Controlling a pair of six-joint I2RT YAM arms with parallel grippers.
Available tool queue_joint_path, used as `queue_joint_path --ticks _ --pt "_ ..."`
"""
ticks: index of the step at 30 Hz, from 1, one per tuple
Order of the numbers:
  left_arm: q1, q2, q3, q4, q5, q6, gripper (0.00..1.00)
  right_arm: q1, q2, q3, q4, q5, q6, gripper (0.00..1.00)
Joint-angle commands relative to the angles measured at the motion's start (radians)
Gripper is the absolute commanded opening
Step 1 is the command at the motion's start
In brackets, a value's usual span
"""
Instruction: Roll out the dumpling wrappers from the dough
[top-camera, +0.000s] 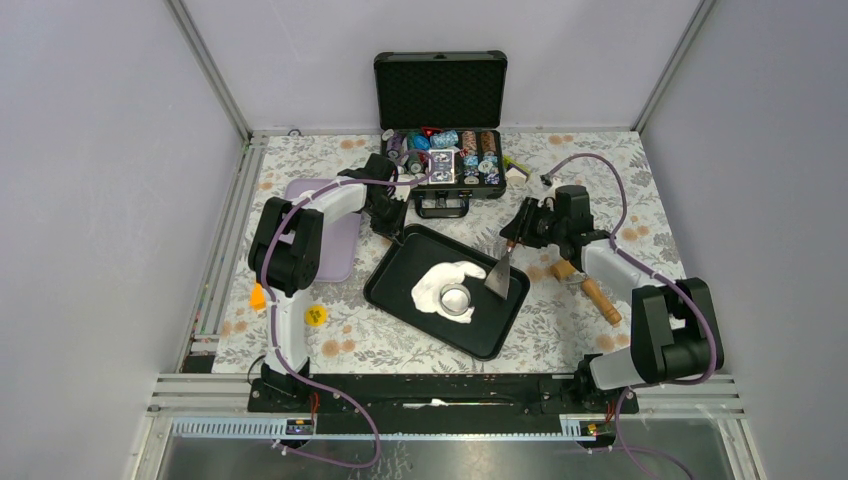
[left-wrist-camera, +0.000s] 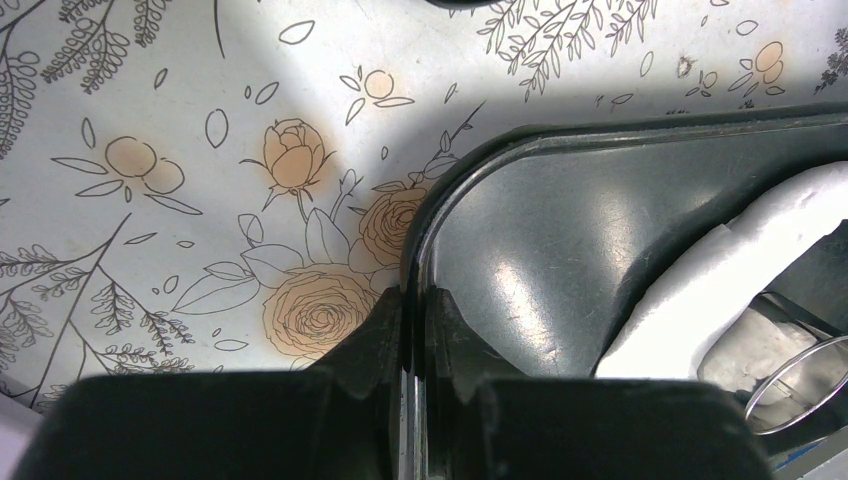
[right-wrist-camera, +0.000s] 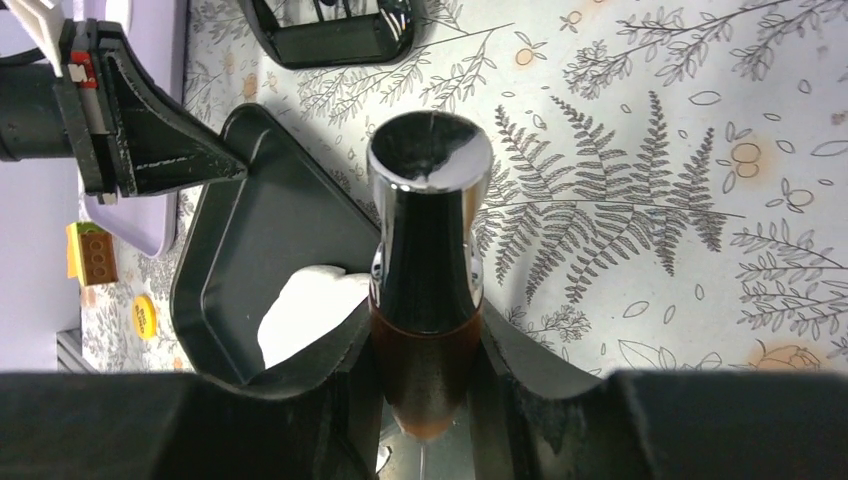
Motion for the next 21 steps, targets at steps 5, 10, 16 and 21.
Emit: queue_joint_path --ticks 5,10,16,21 --pt "0.011 0.013 -0.014 -0.006 -0.003 0.015 0.00 -0.004 -0.055 -0.001 0.023 0.173 0.038 0.00" --pt "0.011 0.013 -0.014 -0.007 -0.003 0.015 0.00 -0.005 -0.009 -0.028 0.148 0.165 0.116 0.00" --pt "0.011 0.013 -0.015 -0.007 -0.003 0.015 0.00 -0.005 0.090 -0.003 0.257 0.087 0.229 0.00" --pt "0.011 0.013 -0.013 -0.007 -0.004 0.015 0.00 -0.002 0.145 0.004 0.351 0.031 0.309 0.00"
